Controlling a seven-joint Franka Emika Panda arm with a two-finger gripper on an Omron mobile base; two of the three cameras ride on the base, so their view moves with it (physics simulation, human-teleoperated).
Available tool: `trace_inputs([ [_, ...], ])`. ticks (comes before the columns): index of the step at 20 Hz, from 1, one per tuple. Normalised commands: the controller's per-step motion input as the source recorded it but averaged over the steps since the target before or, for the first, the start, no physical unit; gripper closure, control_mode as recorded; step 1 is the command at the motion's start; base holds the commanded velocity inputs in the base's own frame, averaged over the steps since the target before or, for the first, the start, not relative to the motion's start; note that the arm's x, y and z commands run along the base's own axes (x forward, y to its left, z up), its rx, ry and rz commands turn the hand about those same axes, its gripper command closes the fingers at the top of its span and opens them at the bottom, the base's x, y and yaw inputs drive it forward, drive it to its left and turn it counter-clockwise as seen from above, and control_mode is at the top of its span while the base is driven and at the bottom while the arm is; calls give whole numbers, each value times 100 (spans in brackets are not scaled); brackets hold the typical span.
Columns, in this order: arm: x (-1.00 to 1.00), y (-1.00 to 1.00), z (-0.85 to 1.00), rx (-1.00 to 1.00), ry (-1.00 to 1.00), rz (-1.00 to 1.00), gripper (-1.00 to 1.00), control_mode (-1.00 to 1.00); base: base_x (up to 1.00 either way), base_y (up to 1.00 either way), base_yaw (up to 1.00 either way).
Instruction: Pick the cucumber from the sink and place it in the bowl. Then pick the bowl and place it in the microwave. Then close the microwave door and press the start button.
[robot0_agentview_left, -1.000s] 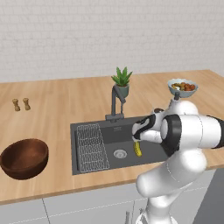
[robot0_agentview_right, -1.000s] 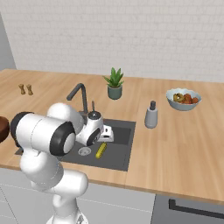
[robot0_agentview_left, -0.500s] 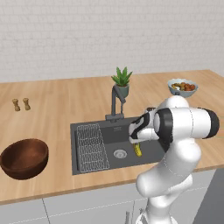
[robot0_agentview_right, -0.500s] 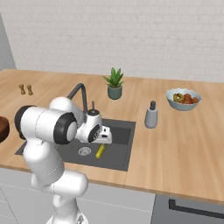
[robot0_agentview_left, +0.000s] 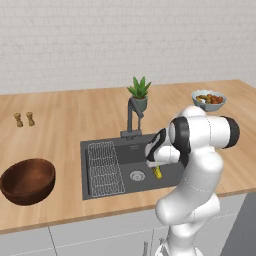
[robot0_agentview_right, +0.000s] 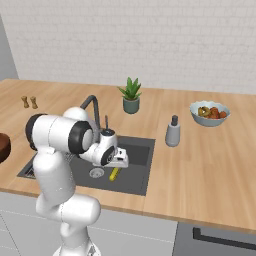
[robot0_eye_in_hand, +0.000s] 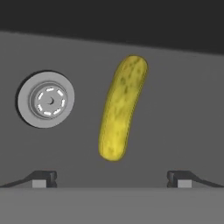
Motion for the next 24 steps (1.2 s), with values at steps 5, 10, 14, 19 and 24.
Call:
trace_inputs([
  [5, 20, 0, -37, 0, 0, 0, -100, -100, 0, 0, 0],
  [10, 26, 0, -31, 0, 0, 0, -100, -100, 0, 0, 0],
  [14, 29, 0, -30, 0, 0, 0, -100, -100, 0, 0, 0],
  [19, 20, 0, -31, 0, 0, 0, -100, -100, 0, 0, 0],
  [24, 20, 0, -31, 0, 0, 0, -100, -100, 0, 0, 0],
])
